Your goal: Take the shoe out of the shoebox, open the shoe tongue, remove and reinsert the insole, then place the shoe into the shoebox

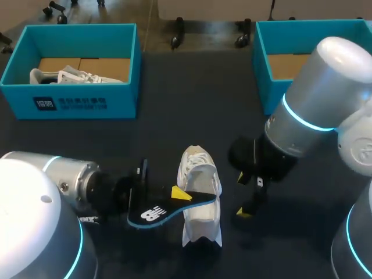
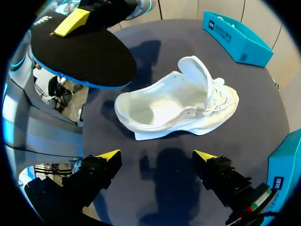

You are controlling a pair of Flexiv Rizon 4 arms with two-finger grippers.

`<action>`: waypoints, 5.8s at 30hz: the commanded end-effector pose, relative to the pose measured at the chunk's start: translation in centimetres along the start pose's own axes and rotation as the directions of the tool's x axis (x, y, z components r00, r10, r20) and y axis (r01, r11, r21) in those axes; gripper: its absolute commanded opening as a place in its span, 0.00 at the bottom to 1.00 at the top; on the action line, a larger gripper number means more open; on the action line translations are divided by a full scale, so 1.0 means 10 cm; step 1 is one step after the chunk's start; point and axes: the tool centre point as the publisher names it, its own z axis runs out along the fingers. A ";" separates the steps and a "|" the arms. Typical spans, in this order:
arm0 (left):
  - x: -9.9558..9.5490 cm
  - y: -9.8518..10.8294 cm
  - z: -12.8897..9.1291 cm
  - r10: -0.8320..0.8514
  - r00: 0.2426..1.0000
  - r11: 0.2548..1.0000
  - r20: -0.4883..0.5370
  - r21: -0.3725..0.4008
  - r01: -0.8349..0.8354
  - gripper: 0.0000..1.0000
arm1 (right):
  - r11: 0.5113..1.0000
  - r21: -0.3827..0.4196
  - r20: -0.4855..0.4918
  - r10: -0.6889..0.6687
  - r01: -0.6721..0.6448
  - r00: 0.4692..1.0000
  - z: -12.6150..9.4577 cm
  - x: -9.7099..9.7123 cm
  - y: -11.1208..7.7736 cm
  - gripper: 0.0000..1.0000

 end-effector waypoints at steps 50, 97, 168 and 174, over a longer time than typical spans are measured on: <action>0.23 0.40 -0.05 -0.033 0.999 0.998 0.041 -0.046 0.035 0.00 | 0.997 0.027 0.056 -0.068 0.066 0.996 0.55 0.27 0.18 1.00; 0.30 0.55 -0.04 -0.117 0.992 0.988 0.055 -0.097 0.122 0.00 | 1.000 0.013 0.101 -0.019 0.018 0.995 0.48 0.05 0.05 1.00; 0.38 1.26 0.02 -0.058 0.997 0.984 -0.044 -0.170 0.050 0.00 | 1.000 0.013 0.101 -0.019 0.018 0.995 0.48 0.05 0.05 1.00; 0.42 1.36 0.01 -0.025 0.999 0.977 -0.039 -0.213 0.016 0.00 | 1.000 0.013 0.101 -0.019 0.018 0.995 0.48 0.05 0.05 1.00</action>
